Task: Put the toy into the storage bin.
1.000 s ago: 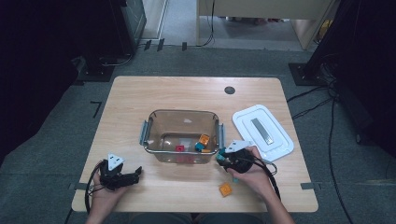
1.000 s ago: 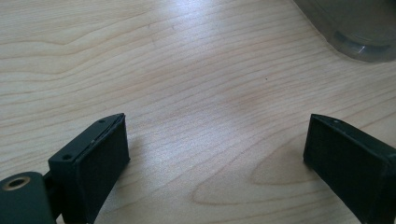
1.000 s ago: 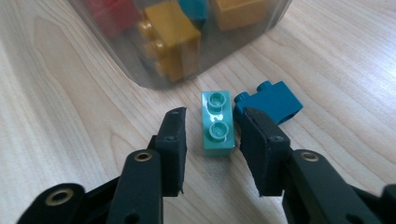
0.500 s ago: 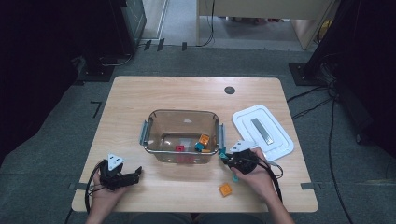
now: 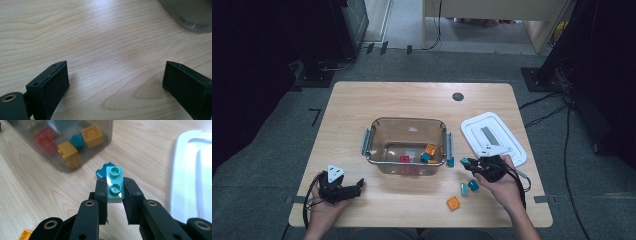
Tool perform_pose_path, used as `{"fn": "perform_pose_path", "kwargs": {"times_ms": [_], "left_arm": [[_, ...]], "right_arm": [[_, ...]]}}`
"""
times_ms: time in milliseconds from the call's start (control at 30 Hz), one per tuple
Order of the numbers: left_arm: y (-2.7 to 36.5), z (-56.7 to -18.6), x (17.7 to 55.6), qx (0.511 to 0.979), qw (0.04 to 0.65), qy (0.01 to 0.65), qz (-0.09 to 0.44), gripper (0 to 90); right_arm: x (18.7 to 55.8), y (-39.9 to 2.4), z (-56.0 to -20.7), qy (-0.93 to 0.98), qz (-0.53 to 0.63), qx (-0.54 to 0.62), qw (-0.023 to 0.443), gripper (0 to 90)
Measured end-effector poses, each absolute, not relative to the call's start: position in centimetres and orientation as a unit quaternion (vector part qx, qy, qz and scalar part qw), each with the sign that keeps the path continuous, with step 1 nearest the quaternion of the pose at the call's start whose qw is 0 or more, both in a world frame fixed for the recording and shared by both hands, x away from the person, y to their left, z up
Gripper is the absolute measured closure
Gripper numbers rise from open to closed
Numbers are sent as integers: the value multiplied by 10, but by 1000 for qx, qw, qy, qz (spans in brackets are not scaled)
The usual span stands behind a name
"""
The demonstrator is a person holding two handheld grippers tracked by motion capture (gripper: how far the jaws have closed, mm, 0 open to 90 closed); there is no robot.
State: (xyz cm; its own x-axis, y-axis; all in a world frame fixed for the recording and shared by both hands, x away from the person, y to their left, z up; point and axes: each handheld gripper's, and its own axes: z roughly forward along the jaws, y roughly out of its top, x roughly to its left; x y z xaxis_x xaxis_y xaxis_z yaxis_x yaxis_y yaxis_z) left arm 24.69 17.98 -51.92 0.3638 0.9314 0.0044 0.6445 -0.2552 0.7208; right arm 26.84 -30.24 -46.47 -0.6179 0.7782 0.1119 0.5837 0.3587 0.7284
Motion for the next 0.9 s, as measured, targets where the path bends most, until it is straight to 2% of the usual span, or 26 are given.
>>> {"fn": "perform_pose_path", "kwargs": {"times_ms": [900], "left_arm": [[180,-519,247,760,323,518,223,66]], "right_arm": [[279,-290,-385,807,405,403,152,761]]}}
